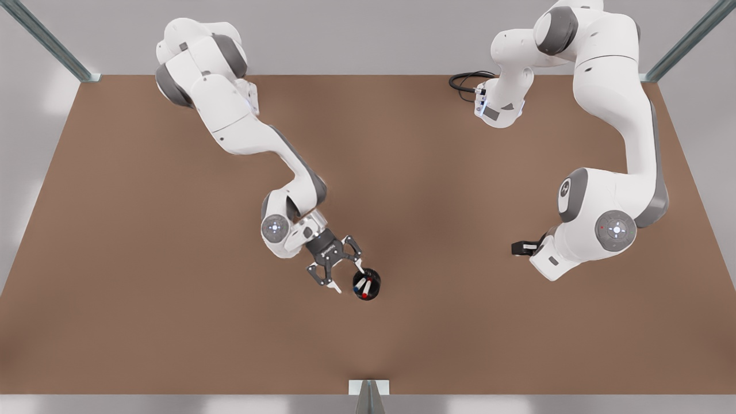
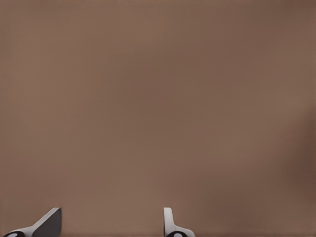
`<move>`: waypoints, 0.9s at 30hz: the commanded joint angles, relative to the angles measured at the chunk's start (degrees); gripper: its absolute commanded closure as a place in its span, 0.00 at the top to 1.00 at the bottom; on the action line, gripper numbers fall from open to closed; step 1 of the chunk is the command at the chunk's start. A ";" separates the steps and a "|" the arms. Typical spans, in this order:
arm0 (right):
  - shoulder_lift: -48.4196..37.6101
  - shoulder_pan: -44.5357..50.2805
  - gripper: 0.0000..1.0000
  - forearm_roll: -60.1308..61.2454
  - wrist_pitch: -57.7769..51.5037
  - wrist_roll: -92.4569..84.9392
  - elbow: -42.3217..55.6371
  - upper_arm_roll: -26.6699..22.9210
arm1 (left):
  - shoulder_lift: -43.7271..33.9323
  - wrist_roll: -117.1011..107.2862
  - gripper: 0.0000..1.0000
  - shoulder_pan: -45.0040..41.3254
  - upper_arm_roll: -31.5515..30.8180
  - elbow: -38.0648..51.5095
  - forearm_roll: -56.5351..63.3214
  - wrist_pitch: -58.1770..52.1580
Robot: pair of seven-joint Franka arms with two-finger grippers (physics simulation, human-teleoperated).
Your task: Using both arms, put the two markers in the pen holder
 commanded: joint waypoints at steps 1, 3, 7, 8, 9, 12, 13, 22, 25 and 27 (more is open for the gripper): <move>-4.95 -1.64 1.00 -0.23 -5.50 0.99 -4.24 -0.03 | -0.56 -0.29 1.00 -0.89 -0.03 0.03 0.26 -0.19; -14.34 -2.60 1.00 -0.67 -27.82 0.99 -3.98 -0.21 | -1.17 0.15 1.00 -1.86 -0.47 1.52 0.26 -1.69; -34.22 -13.50 1.00 14.27 -90.57 0.54 7.17 -2.49 | -1.70 2.96 1.00 -1.69 -0.99 3.72 0.35 -3.27; -33.52 -13.85 1.00 16.55 -97.71 -0.94 8.94 -6.62 | -1.87 2.96 1.00 -1.77 -0.99 3.90 0.43 -3.53; -32.29 -15.78 1.00 17.17 -98.24 -3.58 8.77 -7.15 | -1.79 2.88 1.00 -1.60 -0.64 4.78 0.52 -3.71; -35.63 -18.34 1.00 19.02 -107.64 -8.07 5.16 -7.68 | -1.26 2.96 1.00 -1.51 -0.47 6.36 3.24 -9.86; -34.75 -17.98 1.00 18.14 -110.90 -8.07 7.44 -7.77 | -1.26 2.88 1.00 -1.60 -0.47 7.33 3.86 -12.41; -31.14 -10.69 1.00 19.64 -111.25 -3.76 13.34 -13.22 | -0.91 2.61 1.00 -1.69 -0.47 7.41 3.95 -12.41; -31.14 -10.60 1.00 19.55 -111.07 -3.94 13.34 -13.22 | -0.91 2.61 1.00 -1.69 -0.47 7.41 3.95 -12.50; -31.14 -10.69 1.00 19.46 -110.99 -3.85 13.34 -13.13 | -0.82 2.61 1.00 -1.69 -0.56 7.41 3.95 -12.32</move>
